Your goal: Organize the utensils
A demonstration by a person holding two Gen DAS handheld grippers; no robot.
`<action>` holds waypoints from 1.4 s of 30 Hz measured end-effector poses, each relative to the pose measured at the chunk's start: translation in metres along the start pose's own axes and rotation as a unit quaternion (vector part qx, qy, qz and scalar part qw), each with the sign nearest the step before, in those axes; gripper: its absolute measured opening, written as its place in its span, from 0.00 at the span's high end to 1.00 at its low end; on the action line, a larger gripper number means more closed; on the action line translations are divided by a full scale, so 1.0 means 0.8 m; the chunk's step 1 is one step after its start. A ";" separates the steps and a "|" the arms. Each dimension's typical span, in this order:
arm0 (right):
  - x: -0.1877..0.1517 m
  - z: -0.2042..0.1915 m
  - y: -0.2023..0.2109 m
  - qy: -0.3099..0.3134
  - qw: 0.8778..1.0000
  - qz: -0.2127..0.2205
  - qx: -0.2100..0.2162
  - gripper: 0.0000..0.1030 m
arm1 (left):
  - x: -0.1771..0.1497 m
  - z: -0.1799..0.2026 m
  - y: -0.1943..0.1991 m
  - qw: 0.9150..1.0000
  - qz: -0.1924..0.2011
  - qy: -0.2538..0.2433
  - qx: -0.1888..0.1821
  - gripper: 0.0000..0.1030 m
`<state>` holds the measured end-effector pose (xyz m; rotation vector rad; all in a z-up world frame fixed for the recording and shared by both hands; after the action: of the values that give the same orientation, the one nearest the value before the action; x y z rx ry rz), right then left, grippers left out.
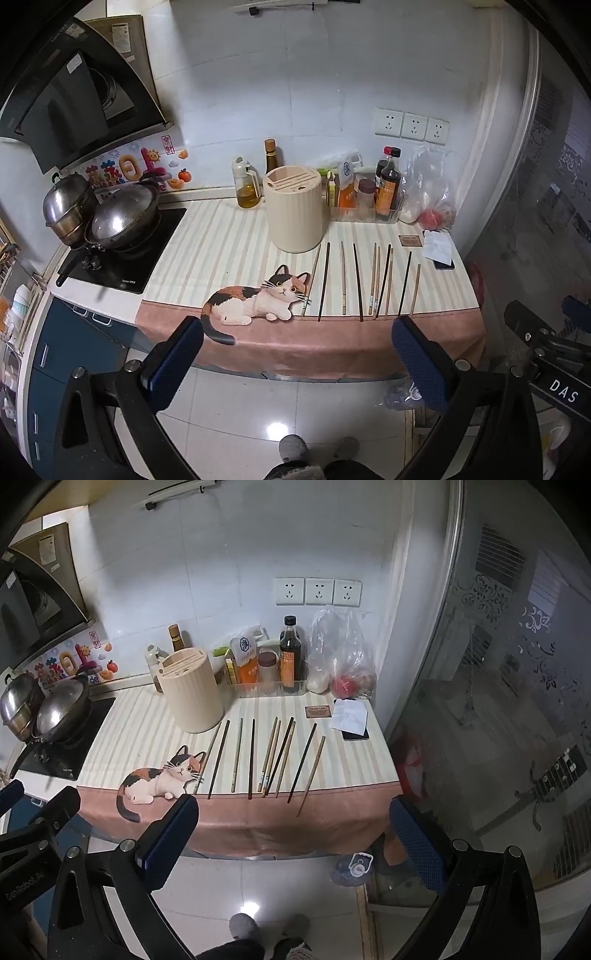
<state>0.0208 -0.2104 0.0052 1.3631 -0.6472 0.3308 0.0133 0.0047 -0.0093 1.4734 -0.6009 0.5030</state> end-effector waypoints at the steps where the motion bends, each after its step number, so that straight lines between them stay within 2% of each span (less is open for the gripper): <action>1: 0.001 0.000 0.000 0.001 1.000 -0.001 0.000 0.00 | 0.000 0.000 0.002 1.000 0.001 -0.001 0.000 0.00; 42: 0.015 -0.002 0.015 0.008 1.000 0.008 -0.002 0.00 | 0.013 0.004 0.010 1.000 0.002 -0.001 -0.007 0.00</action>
<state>0.0240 -0.2081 0.0217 1.3519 -0.6452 0.3519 0.0157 0.0010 0.0038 1.4602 -0.6082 0.5000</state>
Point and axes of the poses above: each gripper's, at about its wrist camera, not at the fingertips, and y roughly against the way its jaws point, z to its right, x to its top, the point moved 2 cm from there along -y, roughly the way its jaws point, and after that the axes turned 3 degrees about -x, right-handed, at the moved point
